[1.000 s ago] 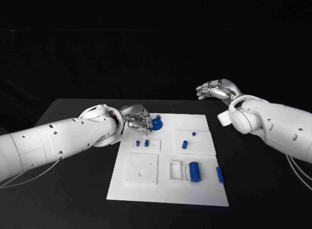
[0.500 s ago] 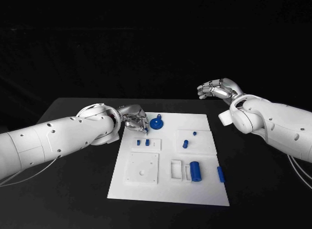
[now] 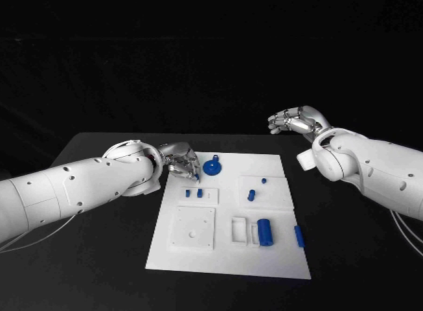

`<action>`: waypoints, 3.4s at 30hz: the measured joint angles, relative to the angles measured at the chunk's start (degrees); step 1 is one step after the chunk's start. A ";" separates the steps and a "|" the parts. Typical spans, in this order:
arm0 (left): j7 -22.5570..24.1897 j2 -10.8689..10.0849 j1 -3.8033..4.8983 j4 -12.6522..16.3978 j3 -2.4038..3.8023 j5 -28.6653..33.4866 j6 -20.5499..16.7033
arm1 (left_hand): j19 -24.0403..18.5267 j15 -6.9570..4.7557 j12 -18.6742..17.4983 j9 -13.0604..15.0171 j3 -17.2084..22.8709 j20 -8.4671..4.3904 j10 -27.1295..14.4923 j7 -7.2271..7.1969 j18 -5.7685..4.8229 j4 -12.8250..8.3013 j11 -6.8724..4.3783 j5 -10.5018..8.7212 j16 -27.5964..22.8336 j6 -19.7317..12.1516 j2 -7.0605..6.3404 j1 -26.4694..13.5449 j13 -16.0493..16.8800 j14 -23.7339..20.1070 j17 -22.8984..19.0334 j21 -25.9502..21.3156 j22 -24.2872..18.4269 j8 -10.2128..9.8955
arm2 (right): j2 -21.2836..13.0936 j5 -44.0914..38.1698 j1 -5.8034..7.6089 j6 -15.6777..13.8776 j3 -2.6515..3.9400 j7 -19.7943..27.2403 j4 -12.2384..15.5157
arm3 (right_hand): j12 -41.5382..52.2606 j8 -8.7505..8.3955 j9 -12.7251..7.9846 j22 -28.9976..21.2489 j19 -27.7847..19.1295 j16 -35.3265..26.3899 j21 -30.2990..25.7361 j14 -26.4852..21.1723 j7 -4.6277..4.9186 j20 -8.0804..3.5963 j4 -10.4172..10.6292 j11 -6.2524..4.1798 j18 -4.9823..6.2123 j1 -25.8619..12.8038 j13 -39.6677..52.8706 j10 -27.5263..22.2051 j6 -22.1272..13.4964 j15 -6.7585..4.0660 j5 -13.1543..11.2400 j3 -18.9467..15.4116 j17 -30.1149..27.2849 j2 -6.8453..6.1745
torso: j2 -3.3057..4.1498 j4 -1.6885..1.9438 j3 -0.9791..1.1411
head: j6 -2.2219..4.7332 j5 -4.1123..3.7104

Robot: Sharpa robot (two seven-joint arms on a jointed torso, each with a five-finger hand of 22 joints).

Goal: Assemble the parts on the task board

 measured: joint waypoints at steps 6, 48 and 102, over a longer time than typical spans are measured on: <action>0.00 0.06 -0.02 -0.12 -0.01 -0.09 0.32 | -0.08 0.00 0.00 0.00 0.00 0.08 0.00 0.01 0.00 0.00 0.00 -0.01 0.00 -0.01 0.00 0.22 0.00 0.00 0.00 0.00 0.00 -0.01 | 0.02 0.00 0.00 0.00 0.00 0.02 0.00 | 0.00 0.00 0.00 0.00 0.00 0.00 0.00 0.00 0.00 0.00 0.00 0.00 -0.01 0.00 0.00 0.00 0.00 0.00 0.00 0.00 0.00 0.00 | 0.00 0.00 0.04 | -0.07 0.00; -1.34 1.35 -0.33 -0.88 -0.06 -1.09 1.96 | -0.19 0.01 -0.37 -0.03 -0.04 0.19 0.00 -0.01 0.02 -0.29 -0.03 0.01 0.00 0.01 0.22 0.06 0.20 -0.01 0.07 0.22 -0.03 -0.03 | 0.11 0.01 0.00 -0.03 0.00 0.19 0.10 | 0.00 0.00 -0.08 -0.04 0.00 0.00 0.00 0.00 0.00 0.00 0.01 0.00 0.00 0.00 0.01 0.00 0.00 0.00 0.22 -0.01 0.00 0.00 | 0.03 -0.02 0.01 | -0.58 -0.20; -1.54 0.46 -0.95 -0.39 -0.51 0.68 0.44 | 0.11 0.01 -0.81 -2.38 -0.13 0.07 1.62 2.22 0.32 -0.81 -0.44 0.01 1.13 -7.39 -3.00 1.78 1.23 -0.01 0.42 1.56 -0.03 -4.03 | -0.51 -0.31 0.00 1.02 0.00 -0.14 0.67 | -0.29 0.00 -0.62 0.08 -0.53 0.00 -0.99 -0.82 0.25 0.52 -0.47 0.51 0.00 -0.22 -0.07 -0.94 -1.07 0.40 0.86 -1.74 -0.08 0.22 | -0.07 0.01 0.07 | -0.84 -0.08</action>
